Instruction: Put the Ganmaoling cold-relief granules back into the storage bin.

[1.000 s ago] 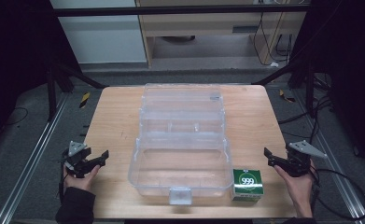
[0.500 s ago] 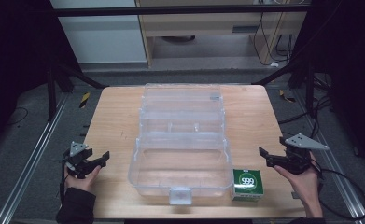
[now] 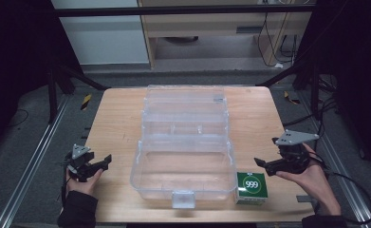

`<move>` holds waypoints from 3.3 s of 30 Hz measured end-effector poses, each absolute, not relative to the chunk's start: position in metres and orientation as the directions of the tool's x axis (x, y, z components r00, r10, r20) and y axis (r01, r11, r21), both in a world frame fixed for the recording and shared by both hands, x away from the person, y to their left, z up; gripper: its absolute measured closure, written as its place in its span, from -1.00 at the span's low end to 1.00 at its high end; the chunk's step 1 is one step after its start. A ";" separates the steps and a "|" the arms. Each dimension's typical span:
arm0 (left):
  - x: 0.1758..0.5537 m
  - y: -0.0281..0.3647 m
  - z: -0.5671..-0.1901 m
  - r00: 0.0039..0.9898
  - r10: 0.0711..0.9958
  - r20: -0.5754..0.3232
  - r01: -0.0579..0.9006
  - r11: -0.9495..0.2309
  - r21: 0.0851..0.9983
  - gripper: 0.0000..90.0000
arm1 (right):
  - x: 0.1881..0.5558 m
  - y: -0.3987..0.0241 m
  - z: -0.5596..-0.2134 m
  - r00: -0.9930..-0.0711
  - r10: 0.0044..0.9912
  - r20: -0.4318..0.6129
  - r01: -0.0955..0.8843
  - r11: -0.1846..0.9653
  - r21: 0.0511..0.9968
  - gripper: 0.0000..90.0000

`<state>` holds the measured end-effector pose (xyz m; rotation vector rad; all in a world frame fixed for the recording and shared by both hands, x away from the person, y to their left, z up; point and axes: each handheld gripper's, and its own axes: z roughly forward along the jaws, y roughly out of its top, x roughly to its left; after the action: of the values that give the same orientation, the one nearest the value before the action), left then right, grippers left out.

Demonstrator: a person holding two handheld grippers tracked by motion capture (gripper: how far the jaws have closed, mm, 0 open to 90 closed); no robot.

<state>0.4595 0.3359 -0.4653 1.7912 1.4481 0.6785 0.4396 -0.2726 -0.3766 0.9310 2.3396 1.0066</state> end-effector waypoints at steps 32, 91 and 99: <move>0.460 0.339 -0.466 0.229 0.973 -0.031 0.591 -0.113 0.799 -0.44 | 0.423 -0.229 -0.403 -0.922 0.373 -0.103 0.289 0.841 0.457 -0.97; 0.464 0.338 -0.468 0.237 0.971 -0.019 0.602 -0.131 0.788 -0.43 | 0.430 -0.224 -0.441 -0.950 0.313 -0.022 0.289 0.902 0.320 -0.65; 0.465 0.336 -0.469 0.240 0.971 -0.021 0.607 -0.133 0.783 -0.43 | 0.423 -0.236 -0.428 -0.943 0.330 -0.036 0.298 0.889 0.349 -0.65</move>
<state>0.4652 0.3361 -0.4688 1.8306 1.4479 0.6759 0.4232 -0.2360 -0.4276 0.4937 2.9607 0.5240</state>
